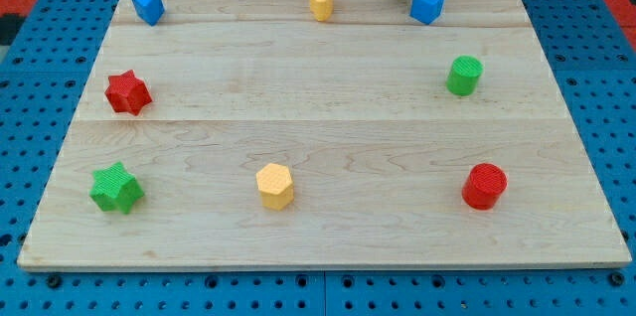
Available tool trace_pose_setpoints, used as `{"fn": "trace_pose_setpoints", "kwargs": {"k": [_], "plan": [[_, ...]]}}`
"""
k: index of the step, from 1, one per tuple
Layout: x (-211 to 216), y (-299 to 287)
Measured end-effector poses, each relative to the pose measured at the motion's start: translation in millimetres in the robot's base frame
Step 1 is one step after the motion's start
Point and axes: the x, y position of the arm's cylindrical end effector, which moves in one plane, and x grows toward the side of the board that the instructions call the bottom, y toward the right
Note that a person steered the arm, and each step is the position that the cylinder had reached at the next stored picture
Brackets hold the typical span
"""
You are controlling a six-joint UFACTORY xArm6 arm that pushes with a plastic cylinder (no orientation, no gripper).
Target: Move the blue cube towards the blue triangle
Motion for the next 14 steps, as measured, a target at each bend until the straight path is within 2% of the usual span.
{"fn": "trace_pose_setpoints", "kwargs": {"k": [1, 2, 3, 4, 6, 8, 9, 10, 11, 13, 14], "plan": [[4.6, 16.7], [33.0, -36.2], [51.1, -61.6], [27.6, -13.9], [9.5, 8.8], [75.0, 25.7], [82.5, 88.8], [113.5, 101.6], [116.7, 46.2], [86.1, -48.5], [100.7, -107.6]]}}
